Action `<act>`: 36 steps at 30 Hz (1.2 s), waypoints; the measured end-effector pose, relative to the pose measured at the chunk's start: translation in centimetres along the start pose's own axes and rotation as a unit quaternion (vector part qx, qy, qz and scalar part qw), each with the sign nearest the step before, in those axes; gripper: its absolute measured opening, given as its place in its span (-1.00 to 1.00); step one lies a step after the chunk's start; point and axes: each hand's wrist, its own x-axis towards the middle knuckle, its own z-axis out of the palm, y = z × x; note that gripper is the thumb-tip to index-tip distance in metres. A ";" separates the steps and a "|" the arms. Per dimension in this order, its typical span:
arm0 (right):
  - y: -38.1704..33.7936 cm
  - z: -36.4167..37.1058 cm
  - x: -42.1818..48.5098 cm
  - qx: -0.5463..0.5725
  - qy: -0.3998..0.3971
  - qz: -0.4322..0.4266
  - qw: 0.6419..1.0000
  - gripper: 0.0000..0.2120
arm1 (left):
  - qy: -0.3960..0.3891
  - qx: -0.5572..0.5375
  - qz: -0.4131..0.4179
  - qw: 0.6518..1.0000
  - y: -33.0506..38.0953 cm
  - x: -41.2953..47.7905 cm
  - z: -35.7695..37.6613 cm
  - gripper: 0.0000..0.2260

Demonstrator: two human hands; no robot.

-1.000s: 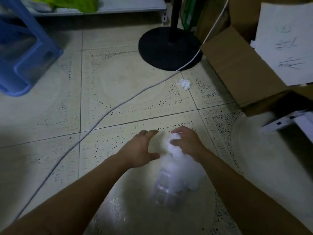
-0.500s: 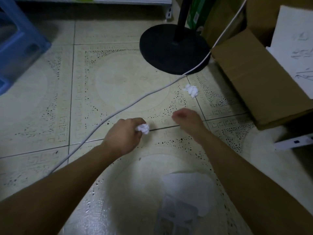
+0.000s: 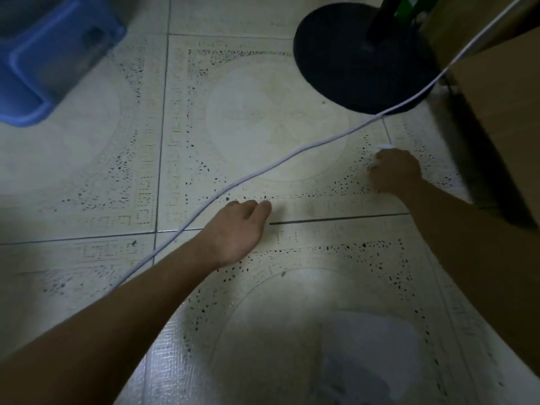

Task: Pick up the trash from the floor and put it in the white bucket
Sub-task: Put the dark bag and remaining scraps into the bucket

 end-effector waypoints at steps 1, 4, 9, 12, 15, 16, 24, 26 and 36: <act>-0.2 -0.3 0.1 -0.055 0.008 0.000 0.998 -0.55 | 0.006 -0.010 -0.008 1.000 -0.5 0.0 -0.1 -0.70; -1.1 -0.8 0.1 -0.142 0.010 0.013 0.990 -0.61 | 0.043 -0.099 -0.041 0.993 -2.1 -0.5 -0.3 -0.76; -3.4 -0.2 -1.8 -0.093 0.023 0.003 0.995 -0.68 | 0.120 -0.236 -0.105 0.958 -3.4 -2.9 -3.4 -0.81; -7.9 2.6 -5.1 -0.024 0.034 -0.107 0.993 -0.69 | 0.139 -0.247 -0.125 0.951 -4.8 -5.1 -5.0 -0.90; -13.8 6.5 -10.6 0.023 0.030 -0.197 0.980 -0.71 | 0.152 -0.232 -0.128 0.952 -6.5 -8.5 -5.9 -0.94; -15.7 7.8 -12.6 0.043 0.016 -0.219 0.975 -0.71 | 0.158 -0.218 -0.135 0.954 -7.2 -10.0 -6.2 -0.93; -28.2 6.5 -25.0 0.438 -0.231 -0.234 0.837 -0.85 | 0.270 -0.073 -0.233 0.932 -9.8 -21.4 -12.9 -0.92; -30.5 3.0 -26.6 0.465 -0.256 -0.257 0.808 -0.92 | 0.290 -0.071 -0.236 0.925 -9.0 -22.9 -15.0 -0.84; -40.2 -10.3 -34.8 0.443 -0.252 -0.383 0.770 -0.88 | 0.442 -0.004 -0.154 0.884 -6.5 -32.9 -23.8 -0.83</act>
